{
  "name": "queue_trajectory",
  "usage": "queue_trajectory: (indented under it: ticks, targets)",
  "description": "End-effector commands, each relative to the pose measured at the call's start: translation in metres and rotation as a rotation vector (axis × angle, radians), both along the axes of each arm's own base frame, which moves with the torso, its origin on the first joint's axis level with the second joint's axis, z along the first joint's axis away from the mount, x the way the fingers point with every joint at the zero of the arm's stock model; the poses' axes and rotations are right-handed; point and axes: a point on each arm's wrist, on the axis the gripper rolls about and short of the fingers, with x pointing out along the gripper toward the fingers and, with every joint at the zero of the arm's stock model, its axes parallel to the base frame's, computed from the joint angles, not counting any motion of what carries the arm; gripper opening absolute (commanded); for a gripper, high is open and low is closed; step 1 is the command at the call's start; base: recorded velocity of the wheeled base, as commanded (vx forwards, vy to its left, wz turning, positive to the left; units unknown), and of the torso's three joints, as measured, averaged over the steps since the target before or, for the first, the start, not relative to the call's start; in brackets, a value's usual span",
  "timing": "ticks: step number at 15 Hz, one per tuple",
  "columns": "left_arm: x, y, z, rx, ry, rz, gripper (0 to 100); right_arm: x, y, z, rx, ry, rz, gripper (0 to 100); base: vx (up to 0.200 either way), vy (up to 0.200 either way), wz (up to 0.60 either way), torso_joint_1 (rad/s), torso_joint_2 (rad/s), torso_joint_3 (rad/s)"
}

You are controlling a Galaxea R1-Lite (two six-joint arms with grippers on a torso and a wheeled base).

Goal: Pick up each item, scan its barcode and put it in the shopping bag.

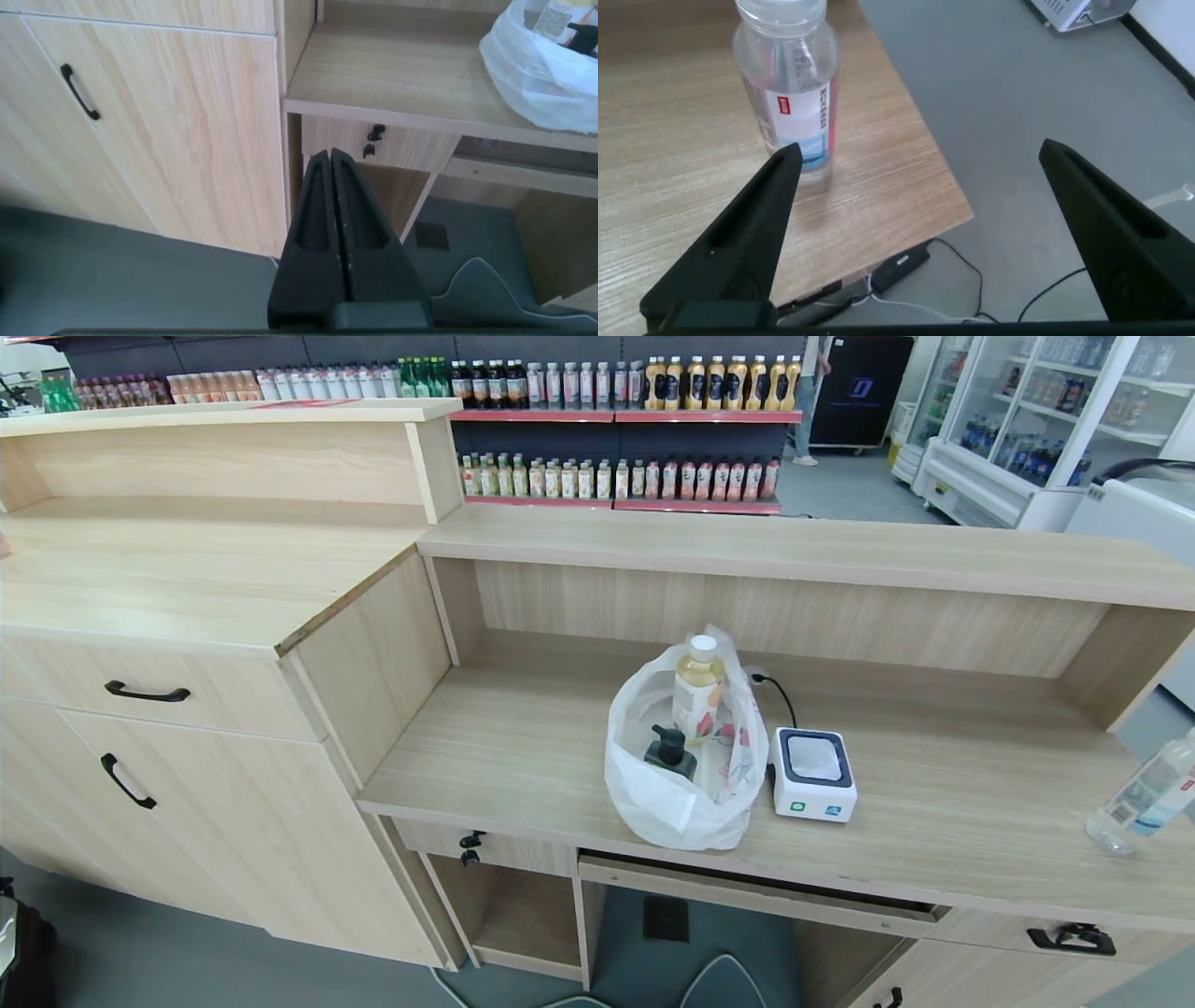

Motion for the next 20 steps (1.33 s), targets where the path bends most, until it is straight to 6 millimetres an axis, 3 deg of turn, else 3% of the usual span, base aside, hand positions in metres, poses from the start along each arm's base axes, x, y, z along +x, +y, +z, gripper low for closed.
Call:
queue_trajectory:
  ticks: [1,7,20]
  targets:
    - [0.0,0.0,0.0,0.0,0.0,0.0,0,0.023,-0.002,-0.025,0.03,0.032,0.05,100,0.0,0.0,0.0,0.0,0.0,0.0]
    - [0.0,0.0,0.0,0.0,0.0,0.0,0,0.067,0.016,-0.049,0.021,0.068,0.187,100,0.0,0.0,0.0,0.0,0.0,0.0]
    - [0.0,0.0,0.0,0.0,0.0,0.0,0,0.1,0.006,-0.066,-0.11,0.063,0.239,100,0.0,0.0,0.0,0.0,0.0,0.0]
